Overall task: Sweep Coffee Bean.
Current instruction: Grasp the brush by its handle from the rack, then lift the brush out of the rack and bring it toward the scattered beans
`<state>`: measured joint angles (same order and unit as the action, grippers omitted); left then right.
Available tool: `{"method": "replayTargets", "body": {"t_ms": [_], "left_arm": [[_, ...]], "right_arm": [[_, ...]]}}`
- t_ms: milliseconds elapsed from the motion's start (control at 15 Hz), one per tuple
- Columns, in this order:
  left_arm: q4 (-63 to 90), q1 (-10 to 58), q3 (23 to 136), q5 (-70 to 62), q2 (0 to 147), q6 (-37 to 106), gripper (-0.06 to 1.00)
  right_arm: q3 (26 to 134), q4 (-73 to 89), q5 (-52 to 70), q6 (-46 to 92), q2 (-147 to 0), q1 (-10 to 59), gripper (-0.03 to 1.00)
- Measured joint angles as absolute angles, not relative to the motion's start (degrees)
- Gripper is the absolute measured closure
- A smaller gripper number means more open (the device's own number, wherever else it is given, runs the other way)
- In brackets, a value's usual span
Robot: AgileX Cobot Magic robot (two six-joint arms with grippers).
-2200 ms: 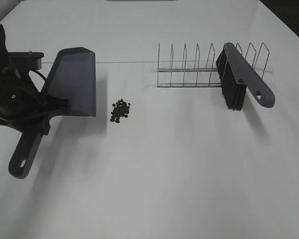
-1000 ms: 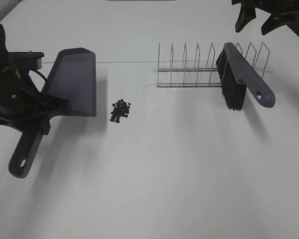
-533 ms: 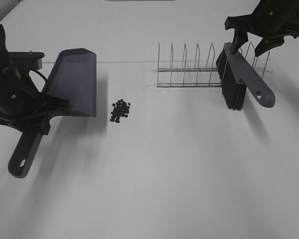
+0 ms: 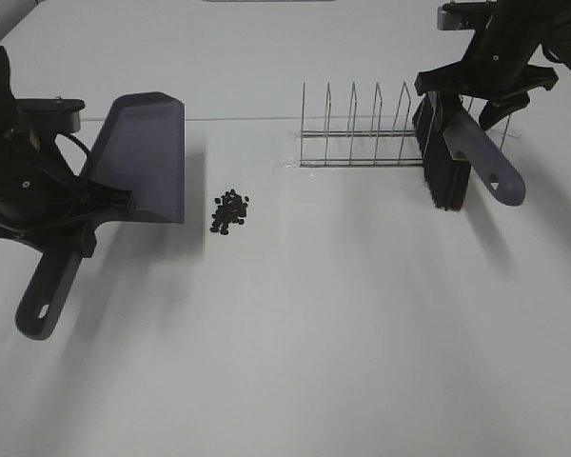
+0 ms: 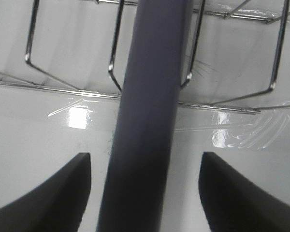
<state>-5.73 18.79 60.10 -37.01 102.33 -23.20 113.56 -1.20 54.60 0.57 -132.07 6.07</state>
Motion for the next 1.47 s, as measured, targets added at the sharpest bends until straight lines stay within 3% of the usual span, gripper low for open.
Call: {"method": "replayTargets", "body": {"t_ms": [267, 600, 1133, 1467], "left_arm": [[-5.73, 18.79, 60.1, -37.01, 102.33, -23.2, 0.59], [-5.73, 18.79, 60.1, -37.01, 102.33, -23.2, 0.59], [-5.73, 18.79, 60.1, -36.96, 102.33, -23.2, 0.59], [-5.73, 18.79, 60.1, -36.96, 102.33, -23.2, 0.59]], "right_arm": [[113.56, -1.2, 53.57, 0.52, -133.44, 6.07, 0.41], [113.56, -1.2, 53.46, 0.0, -134.07, 6.07, 0.59], [114.02, -1.2, 55.63, -2.64, -131.44, 6.07, 0.59], [114.02, -2.23, 61.19, -5.27, -122.44, 6.07, 0.59]]}}
